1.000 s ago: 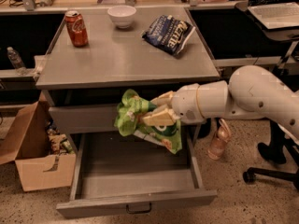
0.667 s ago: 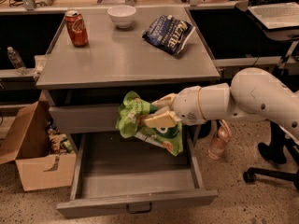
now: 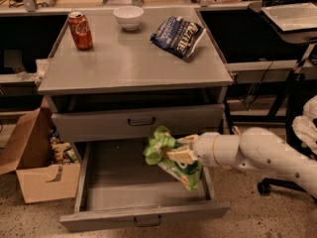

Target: Place green rice chip bag into middle drawer

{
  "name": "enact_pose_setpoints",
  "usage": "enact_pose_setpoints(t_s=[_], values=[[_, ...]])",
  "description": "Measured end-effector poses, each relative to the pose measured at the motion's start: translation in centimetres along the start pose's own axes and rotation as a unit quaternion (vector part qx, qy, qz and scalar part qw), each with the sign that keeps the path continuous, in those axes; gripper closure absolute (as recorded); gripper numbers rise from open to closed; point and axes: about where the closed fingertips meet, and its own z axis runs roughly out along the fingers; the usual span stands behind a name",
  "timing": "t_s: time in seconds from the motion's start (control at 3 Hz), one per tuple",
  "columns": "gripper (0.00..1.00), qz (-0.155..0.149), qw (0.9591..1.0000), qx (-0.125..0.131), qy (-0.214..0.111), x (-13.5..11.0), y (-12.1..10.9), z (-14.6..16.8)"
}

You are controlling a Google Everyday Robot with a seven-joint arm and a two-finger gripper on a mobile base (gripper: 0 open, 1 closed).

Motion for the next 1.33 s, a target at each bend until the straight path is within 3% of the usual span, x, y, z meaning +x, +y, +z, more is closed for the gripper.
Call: enact_pose_setpoints(t_s=[0.33, 0.67, 1.0, 1.33], values=[[1.00, 0.047, 0.9978, 0.046, 0.001, 6.8, -3.8, 1.9], [1.00, 0.084, 0.9929, 0.082, 0.020, 11.8, -6.6, 3.8], [0.82, 0.122, 0.9852, 0.107, 0.056, 16.3, -8.7, 6.1], [0.51, 0.155, 0.9777, 0.112, 0.087, 19.8, -9.8, 8.5]])
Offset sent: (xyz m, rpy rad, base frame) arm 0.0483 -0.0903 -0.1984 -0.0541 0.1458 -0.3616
